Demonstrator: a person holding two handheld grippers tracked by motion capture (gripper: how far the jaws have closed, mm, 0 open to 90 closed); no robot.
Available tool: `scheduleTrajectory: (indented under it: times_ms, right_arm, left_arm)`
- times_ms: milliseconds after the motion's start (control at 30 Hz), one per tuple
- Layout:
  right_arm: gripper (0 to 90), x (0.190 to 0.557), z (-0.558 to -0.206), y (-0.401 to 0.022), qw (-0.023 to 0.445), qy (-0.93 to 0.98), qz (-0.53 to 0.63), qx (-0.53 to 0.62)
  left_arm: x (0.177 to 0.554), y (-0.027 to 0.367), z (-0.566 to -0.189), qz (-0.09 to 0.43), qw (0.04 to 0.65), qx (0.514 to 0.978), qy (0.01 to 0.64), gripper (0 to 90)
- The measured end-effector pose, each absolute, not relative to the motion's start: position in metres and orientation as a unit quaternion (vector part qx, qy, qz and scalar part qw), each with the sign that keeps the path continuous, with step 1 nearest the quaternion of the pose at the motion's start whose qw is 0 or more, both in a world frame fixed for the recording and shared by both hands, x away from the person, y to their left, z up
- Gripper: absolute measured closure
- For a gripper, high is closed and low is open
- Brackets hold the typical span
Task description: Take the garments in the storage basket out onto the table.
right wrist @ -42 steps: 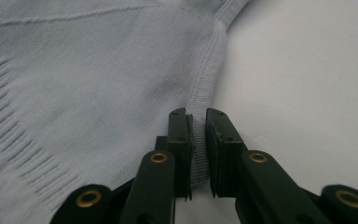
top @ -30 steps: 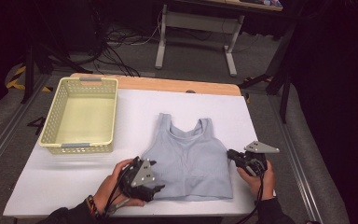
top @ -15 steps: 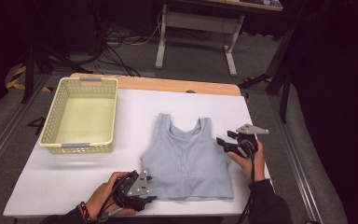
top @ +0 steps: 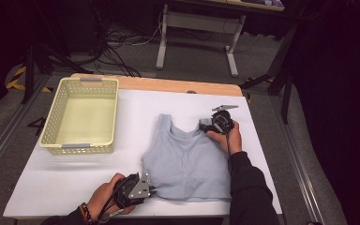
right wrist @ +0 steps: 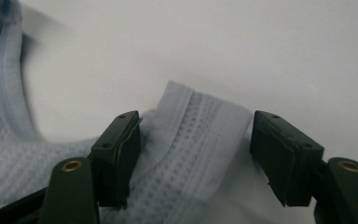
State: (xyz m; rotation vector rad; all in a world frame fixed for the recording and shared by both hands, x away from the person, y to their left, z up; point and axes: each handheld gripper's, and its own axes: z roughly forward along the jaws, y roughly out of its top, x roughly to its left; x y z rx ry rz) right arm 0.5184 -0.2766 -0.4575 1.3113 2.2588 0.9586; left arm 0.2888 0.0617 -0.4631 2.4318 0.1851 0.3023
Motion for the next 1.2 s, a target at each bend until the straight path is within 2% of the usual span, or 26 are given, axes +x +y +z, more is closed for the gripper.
scheduleTrajectory:
  times_ms: [100,167,200,233,600,633,700,800,900,933,967,1000,1200]
  right_arm:
    - [52.0,0.525,-0.456,-0.273,0.183,0.802,0.332,0.462]
    - [69.3,0.527,-0.453,-0.268,0.178,0.813,0.328,0.448]
    - [73.5,0.528,-0.452,-0.264,0.187,0.817,0.319,0.443]
    - [74.0,0.529,-0.452,-0.261,0.193,0.822,0.309,0.438]
    - [73.7,0.549,-0.428,-0.257,0.25,0.787,0.321,0.463]
    - [68.7,0.55,-0.427,-0.256,0.251,0.787,0.32,0.465]
    - [52.5,0.55,-0.426,-0.255,0.261,0.78,0.319,0.471]
    - [37.6,0.543,-0.421,-0.26,0.253,0.769,0.327,0.487]
    - [37.3,0.527,-0.413,-0.267,0.261,0.766,0.337,0.482]
    - [40.5,0.519,-0.409,-0.272,0.258,0.763,0.352,0.477]
    - [48.3,0.51,-0.404,-0.276,0.255,0.761,0.376,0.464]
    - [52.2,0.499,-0.4,-0.281,0.248,0.758,0.407,0.445]
    - [53.0,0.44,-0.388,-0.301,0.282,0.761,0.415,0.412]
  left_arm:
    - [0.288,0.059,-0.46,0.13,0.318,0.937,0.059,84.8]
    - [0.288,0.06,-0.458,0.156,0.302,0.939,0.049,85.0]
    - [0.289,0.061,-0.458,0.159,0.302,0.939,0.05,85.0]
    - [0.291,0.063,-0.457,0.161,0.302,0.938,0.052,85.0]
    - [0.306,0.063,-0.448,0.159,0.326,0.93,0.065,84.9]
    - [0.306,0.062,-0.449,0.156,0.325,0.93,0.065,84.8]
    - [0.306,0.061,-0.453,0.156,0.319,0.933,0.061,84.7]
    - [0.305,0.063,-0.456,0.151,0.321,0.933,0.06,84.2]
    - [0.305,0.065,-0.458,0.145,0.325,0.932,0.065,83.3]
    - [0.305,0.065,-0.459,0.144,0.328,0.931,0.069,82.8]
    - [0.306,0.065,-0.46,0.142,0.33,0.931,0.07,82.4]
    - [0.306,0.065,-0.461,0.14,0.331,0.93,0.073,81.8]
    - [0.309,0.067,-0.464,0.122,0.343,0.928,0.077,82.1]
